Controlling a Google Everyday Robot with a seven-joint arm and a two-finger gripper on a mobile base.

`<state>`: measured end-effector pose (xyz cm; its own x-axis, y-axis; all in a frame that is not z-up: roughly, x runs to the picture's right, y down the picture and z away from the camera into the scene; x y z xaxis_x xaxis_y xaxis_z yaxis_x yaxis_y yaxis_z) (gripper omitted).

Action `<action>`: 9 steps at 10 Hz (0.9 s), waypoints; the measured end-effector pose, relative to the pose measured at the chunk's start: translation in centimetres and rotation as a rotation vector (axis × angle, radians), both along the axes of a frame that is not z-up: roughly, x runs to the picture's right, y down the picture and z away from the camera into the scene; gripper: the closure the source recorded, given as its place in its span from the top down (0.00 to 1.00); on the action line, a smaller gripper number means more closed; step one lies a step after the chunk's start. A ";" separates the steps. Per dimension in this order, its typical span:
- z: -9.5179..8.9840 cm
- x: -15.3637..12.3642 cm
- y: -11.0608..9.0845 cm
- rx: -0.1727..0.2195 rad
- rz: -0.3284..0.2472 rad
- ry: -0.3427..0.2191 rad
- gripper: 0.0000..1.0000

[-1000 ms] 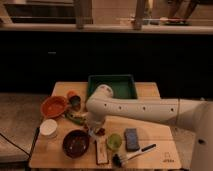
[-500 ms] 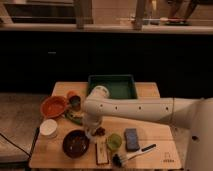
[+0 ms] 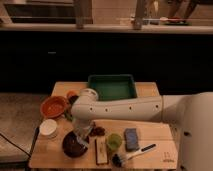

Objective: Wipe purple bowl with towel

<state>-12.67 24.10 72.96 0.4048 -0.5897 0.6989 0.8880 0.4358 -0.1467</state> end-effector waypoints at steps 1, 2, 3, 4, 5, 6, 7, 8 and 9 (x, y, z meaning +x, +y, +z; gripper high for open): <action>-0.3 -0.6 0.6 -0.007 -0.012 -0.015 0.00; -0.3 -0.9 1.0 -0.014 -0.018 -0.025 0.00; -0.2 -1.0 1.3 -0.023 -0.021 -0.032 0.00; -0.1 -1.4 1.8 -0.034 -0.026 -0.042 0.00; 0.3 -1.7 2.4 -0.050 -0.031 -0.052 0.00; 0.8 -1.8 3.0 -0.065 -0.034 -0.056 0.00; 1.3 -1.9 3.4 -0.080 -0.032 -0.058 0.00; 2.0 -1.7 3.9 -0.095 -0.031 -0.052 0.00; 2.5 -1.5 4.3 -0.103 -0.032 -0.044 0.00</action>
<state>-14.14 28.38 75.48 0.3544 -0.5256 0.7734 0.9078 0.3916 -0.1498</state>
